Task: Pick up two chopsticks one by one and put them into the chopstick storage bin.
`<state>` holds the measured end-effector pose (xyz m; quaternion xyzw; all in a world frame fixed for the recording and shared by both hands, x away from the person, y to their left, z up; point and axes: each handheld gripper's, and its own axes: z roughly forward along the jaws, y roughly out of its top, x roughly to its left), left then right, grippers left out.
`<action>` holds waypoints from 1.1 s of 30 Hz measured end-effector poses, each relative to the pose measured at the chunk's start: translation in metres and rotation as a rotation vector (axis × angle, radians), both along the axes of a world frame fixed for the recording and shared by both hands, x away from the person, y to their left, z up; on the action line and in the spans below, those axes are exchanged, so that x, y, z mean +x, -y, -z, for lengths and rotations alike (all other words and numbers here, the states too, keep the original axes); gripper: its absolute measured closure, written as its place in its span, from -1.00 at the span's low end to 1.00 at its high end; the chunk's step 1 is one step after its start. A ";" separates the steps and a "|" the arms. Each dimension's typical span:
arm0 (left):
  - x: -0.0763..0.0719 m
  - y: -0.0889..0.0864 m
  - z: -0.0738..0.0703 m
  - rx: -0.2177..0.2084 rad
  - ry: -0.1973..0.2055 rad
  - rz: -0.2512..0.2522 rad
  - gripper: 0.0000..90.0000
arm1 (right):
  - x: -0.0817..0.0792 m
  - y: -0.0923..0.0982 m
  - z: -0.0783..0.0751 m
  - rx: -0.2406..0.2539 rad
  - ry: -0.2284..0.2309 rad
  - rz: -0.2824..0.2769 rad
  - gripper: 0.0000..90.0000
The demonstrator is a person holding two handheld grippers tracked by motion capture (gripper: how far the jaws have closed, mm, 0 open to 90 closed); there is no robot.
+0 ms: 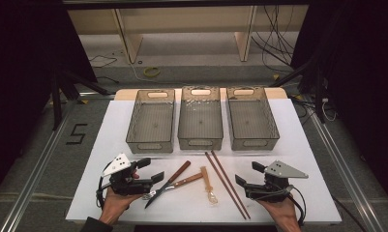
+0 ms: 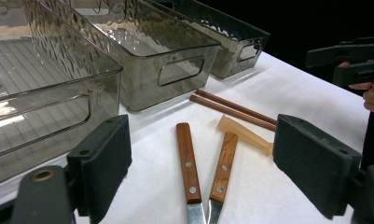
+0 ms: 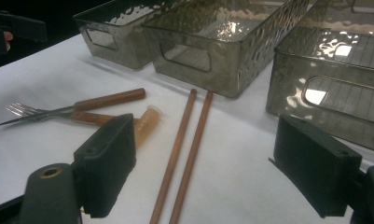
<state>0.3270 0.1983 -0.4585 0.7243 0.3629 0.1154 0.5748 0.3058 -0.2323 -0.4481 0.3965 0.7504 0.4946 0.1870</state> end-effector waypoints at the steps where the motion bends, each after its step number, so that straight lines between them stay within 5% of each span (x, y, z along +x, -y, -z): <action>1: 0.000 0.000 0.000 0.000 0.000 0.000 -0.58 | 0.000 0.000 0.000 0.001 -0.005 0.000 -0.52; 18: 0.001 0.000 0.000 0.008 0.002 0.005 -0.58 | 0.009 -0.007 -0.007 -0.068 -0.085 -0.018 -0.45; 25: 0.002 0.001 0.000 0.008 0.003 0.003 -0.58 | 0.018 -0.013 -0.015 -0.158 -0.133 -0.036 -0.41; 27: 0.002 0.001 0.000 0.008 0.004 0.003 -0.58 | 0.026 -0.018 -0.018 -0.203 -0.199 -0.062 -0.41; 33: 0.002 0.000 0.000 0.005 0.005 0.003 -0.58 | 0.040 -0.029 -0.021 -0.288 -0.282 -0.075 -0.37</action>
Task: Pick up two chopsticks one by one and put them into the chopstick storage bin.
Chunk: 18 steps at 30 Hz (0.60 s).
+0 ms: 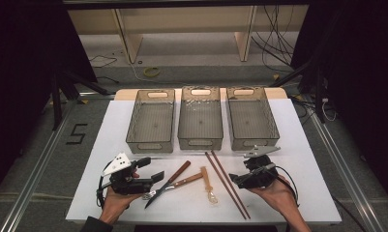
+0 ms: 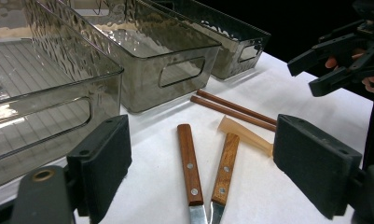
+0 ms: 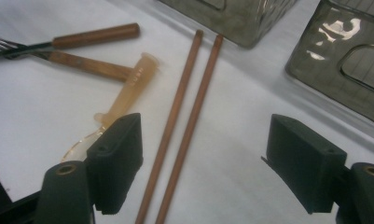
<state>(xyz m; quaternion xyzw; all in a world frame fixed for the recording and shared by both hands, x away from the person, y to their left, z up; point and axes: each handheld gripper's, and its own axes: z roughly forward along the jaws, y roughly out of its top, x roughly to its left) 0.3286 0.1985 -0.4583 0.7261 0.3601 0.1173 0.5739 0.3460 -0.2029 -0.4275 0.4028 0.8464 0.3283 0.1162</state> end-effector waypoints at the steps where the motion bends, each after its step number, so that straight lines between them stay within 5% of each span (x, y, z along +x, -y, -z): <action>1: 0.000 0.000 0.000 -0.002 0.001 0.000 -0.58 | 0.002 -0.001 0.000 -0.014 -0.006 0.000 -0.37; 18: 0.000 0.001 0.000 -0.003 0.002 0.005 -0.58 | 0.021 -0.022 0.011 -0.189 -0.135 -0.029 -0.09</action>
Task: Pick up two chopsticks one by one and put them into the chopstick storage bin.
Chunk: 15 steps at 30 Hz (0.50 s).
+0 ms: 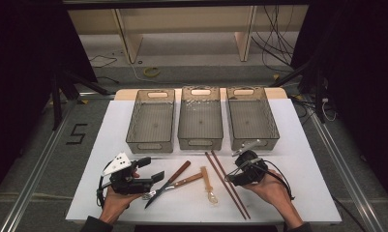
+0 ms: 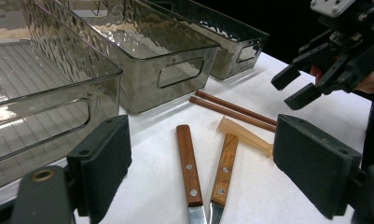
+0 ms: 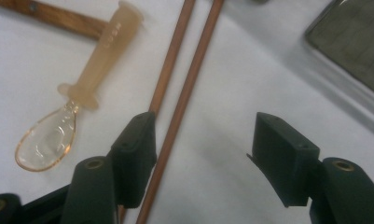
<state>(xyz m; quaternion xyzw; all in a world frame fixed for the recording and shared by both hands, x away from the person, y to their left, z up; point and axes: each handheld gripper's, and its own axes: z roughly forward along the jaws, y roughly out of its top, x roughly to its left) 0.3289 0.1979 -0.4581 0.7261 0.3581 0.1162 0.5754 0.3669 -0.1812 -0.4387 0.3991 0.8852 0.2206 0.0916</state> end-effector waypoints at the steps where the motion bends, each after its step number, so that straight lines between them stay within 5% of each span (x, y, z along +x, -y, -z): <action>1: 0.000 0.000 0.000 0.000 0.001 0.000 -0.58 | 0.001 -0.002 0.003 -0.023 -0.022 -0.013 -0.04; 15: 0.000 0.000 0.000 0.002 -0.001 0.002 -0.58 | 0.003 -0.014 0.013 -0.093 -0.093 -0.063 0.27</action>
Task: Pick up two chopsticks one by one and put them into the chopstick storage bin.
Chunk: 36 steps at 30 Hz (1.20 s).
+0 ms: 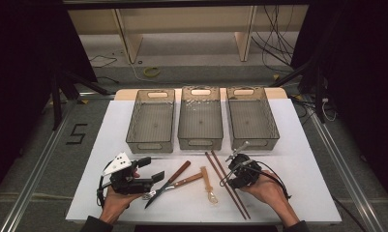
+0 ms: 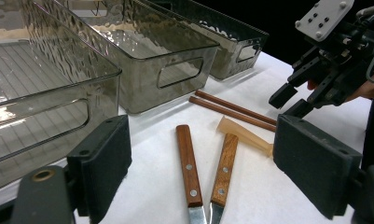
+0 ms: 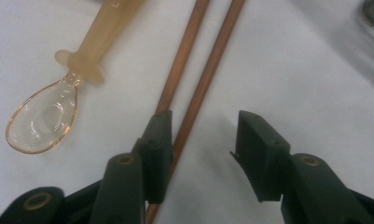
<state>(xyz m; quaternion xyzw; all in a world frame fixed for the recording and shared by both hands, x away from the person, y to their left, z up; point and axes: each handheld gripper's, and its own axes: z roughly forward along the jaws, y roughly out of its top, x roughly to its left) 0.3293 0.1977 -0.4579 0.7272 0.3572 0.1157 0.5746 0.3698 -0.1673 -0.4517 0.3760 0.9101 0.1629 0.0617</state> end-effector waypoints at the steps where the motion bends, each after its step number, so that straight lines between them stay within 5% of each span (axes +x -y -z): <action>1: 0.000 0.000 0.000 0.000 0.000 0.000 -0.58 | 0.000 0.000 0.000 0.000 0.000 0.000 0.27; 23: 0.000 0.000 0.000 0.001 0.001 0.003 -0.58 | 0.001 -0.010 0.006 -0.084 -0.037 -0.060 0.67; 36: 0.001 0.000 0.000 0.003 0.002 0.004 -0.58 | 0.005 -0.008 0.004 -0.112 -0.043 -0.042 0.81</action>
